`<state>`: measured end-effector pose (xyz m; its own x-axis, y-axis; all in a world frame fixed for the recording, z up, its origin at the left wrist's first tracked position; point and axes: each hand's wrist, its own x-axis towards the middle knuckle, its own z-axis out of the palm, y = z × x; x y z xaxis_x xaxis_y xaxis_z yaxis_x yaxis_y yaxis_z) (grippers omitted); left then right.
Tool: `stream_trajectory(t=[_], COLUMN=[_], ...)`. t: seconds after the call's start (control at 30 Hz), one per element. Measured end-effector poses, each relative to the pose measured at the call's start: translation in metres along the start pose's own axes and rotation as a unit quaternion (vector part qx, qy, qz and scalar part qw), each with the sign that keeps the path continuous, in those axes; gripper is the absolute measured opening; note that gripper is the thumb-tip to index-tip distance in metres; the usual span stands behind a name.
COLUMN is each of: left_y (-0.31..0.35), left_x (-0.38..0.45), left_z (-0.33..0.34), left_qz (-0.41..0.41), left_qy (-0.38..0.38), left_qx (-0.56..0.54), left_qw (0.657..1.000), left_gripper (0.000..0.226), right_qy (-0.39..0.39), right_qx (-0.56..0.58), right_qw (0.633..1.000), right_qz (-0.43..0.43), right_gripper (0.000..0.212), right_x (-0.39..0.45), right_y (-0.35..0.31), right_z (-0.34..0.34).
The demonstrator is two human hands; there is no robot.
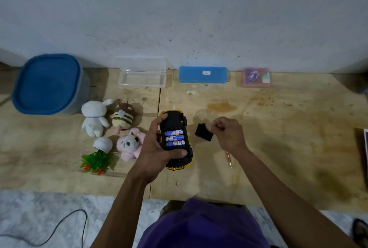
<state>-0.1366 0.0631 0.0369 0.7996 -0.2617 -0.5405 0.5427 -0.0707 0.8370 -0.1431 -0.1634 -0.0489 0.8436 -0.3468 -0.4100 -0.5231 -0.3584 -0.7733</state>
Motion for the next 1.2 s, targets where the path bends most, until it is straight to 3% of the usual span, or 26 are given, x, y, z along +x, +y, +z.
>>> stream_trajectory(t=[0.13,0.23,0.33,0.47,0.83,1.2], left_y=[0.004,0.009,0.014,0.019,0.019,0.015], left_x=[-0.013,-0.022,-0.035,-0.053,-0.083,-0.091], left_z=[-0.007,-0.013,-0.015,-0.019,-0.03,-0.039], left_qz=[0.027,0.048,0.074,0.089,0.12,0.114], left_qy=[-0.021,-0.042,-0.061,-0.08,-0.122,-0.11], left_qx=[-0.002,0.005,0.026,0.027,0.033,0.026], left_qw=[0.999,0.998,0.995,0.992,0.985,0.987], left_gripper=[0.107,0.113,0.115,0.114,0.109,0.11], right_qy=[0.05,-0.016,-0.088,-0.121,-0.105,-0.11], right_qx=[0.144,0.174,0.15,0.102,0.05,0.047], right_qw=[0.986,0.976,0.97,0.971,0.975,0.974], right_qz=[-0.065,-0.132,-0.168,-0.178,-0.19,-0.194], right_gripper=[0.012,0.007,0.009,0.011,0.011,0.01], right_x=[-0.028,-0.06,-0.084,-0.103,-0.132,-0.14], right_y=[-0.064,-0.108,-0.13,-0.131,-0.128,-0.132], right_z=[-0.033,-0.048,-0.043,-0.029,-0.012,-0.004])
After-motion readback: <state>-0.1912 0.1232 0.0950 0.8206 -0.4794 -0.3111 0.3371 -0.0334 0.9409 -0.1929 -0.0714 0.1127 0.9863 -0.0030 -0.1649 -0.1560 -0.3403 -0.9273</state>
